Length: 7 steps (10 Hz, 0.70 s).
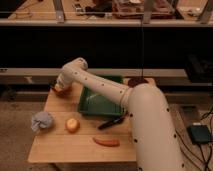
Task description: Wipe red bowl with eraser
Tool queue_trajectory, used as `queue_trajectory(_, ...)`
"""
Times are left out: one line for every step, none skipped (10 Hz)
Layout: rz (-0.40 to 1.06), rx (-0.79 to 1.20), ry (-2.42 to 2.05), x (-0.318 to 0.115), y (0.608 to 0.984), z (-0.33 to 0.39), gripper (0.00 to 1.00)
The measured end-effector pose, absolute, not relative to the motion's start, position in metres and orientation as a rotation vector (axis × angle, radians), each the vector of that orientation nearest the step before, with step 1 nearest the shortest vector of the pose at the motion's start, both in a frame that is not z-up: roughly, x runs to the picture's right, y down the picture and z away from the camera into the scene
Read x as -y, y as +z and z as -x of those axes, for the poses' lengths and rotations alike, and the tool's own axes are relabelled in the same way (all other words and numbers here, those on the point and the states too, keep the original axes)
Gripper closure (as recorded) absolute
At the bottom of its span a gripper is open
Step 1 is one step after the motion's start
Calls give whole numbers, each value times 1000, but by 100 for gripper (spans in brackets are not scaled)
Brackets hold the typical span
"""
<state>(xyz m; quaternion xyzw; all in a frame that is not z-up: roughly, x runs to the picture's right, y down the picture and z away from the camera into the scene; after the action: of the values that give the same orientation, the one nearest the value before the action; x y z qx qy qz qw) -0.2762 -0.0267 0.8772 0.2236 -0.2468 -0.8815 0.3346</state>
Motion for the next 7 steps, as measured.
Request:
queue_trajectory(-584,651,-2305,19,874,272,100)
queue_trajectory(-578,654,-2303,14,872,265,100)
queue_trajectory(-572,655,-2300,12,873,260,100)
queue_trajectory(-565,659,-2296,7,872,252,100)
queue_trajectory(-558,657,-2290,6,873,246,100)
queue_trajectory(-550,655,-2285,5,874,240,100)
queue_trajectory(-543,654,-2281,4,875,237,100)
